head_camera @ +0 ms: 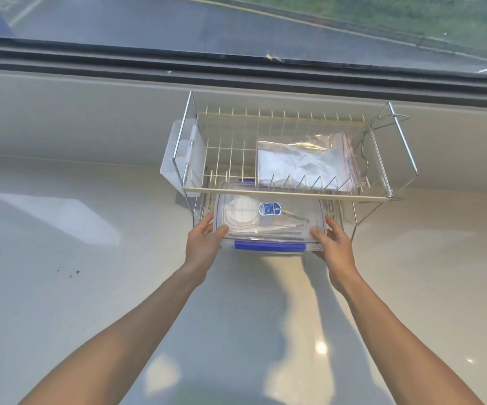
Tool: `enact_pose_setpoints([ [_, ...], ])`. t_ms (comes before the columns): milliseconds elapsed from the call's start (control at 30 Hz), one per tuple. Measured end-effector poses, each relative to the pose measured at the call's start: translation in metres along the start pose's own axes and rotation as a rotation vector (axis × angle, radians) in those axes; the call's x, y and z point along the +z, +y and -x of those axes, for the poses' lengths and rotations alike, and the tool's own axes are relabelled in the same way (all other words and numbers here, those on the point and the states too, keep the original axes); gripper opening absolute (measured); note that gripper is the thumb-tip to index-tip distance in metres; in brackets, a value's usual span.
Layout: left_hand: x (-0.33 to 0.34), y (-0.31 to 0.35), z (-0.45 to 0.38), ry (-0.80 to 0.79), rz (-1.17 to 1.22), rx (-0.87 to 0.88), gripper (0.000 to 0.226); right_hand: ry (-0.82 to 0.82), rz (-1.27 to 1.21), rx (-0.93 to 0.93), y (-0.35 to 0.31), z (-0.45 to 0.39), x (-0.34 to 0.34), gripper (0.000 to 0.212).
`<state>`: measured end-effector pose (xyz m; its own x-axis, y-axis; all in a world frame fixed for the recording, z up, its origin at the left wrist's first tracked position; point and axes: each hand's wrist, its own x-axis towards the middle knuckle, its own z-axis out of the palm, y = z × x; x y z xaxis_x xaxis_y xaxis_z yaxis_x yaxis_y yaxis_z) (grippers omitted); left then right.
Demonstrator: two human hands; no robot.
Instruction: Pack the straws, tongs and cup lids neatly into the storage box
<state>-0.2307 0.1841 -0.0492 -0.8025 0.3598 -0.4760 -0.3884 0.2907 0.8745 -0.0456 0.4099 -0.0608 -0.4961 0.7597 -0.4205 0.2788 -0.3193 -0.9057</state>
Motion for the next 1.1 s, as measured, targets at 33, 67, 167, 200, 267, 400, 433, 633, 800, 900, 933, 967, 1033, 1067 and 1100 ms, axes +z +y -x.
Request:
enact_pose_setpoints([
  [33, 0.003, 0.004, -0.006, 0.003, -0.007, 0.006, 0.061, 0.005, 0.005, -0.005, -0.003, -0.007, 0.002, 0.061],
  [67, 0.006, 0.007, -0.012, 0.006, -0.018, 0.012, 0.06, 0.01, 0.014, -0.01, -0.005, -0.013, 0.004, 0.058],
  [167, 0.015, 0.014, -0.026, 0.009, -0.062, 0.025, 0.06, 0.032, 0.026, 0.002, -0.009, -0.03, 0.007, 0.048],
  [200, 0.017, 0.015, -0.03, 0.006, -0.069, 0.023, 0.061, 0.039, 0.03, 0.005, -0.01, -0.033, 0.008, 0.049],
  [267, 0.021, 0.015, -0.036, 0.007, -0.085, 0.023, 0.064, 0.052, 0.039, 0.005, -0.009, -0.04, 0.008, 0.05],
  [400, 0.024, 0.015, -0.046, 0.02, -0.118, 0.029, 0.065, 0.051, 0.06, -0.001, -0.009, -0.048, 0.006, 0.047],
  [433, 0.024, 0.014, -0.047, 0.02, -0.128, 0.032, 0.065, 0.05, 0.059, -0.006, -0.01, -0.048, 0.007, 0.045],
  [633, 0.022, 0.013, -0.045, -0.014, -0.183, 0.076, 0.065, 0.061, 0.115, -0.023, -0.009, -0.041, 0.012, 0.045],
  [800, 0.023, 0.017, -0.029, -0.04, -0.538, 0.208, 0.066, 0.077, 0.398, -0.109, -0.022, -0.024, 0.013, 0.075],
  [900, 0.019, 0.015, -0.012, -0.109, -0.591, 0.229, 0.073, 0.036, 0.715, -0.326, -0.025, -0.002, 0.013, 0.074],
  [933, 0.018, 0.012, -0.007, -0.109, -0.649, 0.227, 0.077, 0.026, 0.851, -0.379, -0.024, 0.006, 0.013, 0.077],
  [967, 0.015, 0.013, 0.0, -0.093, -0.734, 0.224, 0.082, 0.011, 0.955, -0.407, -0.024, 0.013, 0.012, 0.08],
  [1033, 0.009, 0.013, 0.012, -0.052, -0.886, 0.234, 0.086, -0.046, 1.057, -0.427, -0.026, 0.03, 0.011, 0.082],
  [1067, 0.008, 0.016, 0.019, -0.053, -0.935, 0.248, 0.086, -0.074, 1.083, -0.44, -0.027, 0.038, 0.011, 0.081],
  [1100, 0.005, 0.019, 0.026, -0.059, -0.977, 0.276, 0.085, -0.097, 1.121, -0.455, -0.028, 0.047, 0.012, 0.08],
])
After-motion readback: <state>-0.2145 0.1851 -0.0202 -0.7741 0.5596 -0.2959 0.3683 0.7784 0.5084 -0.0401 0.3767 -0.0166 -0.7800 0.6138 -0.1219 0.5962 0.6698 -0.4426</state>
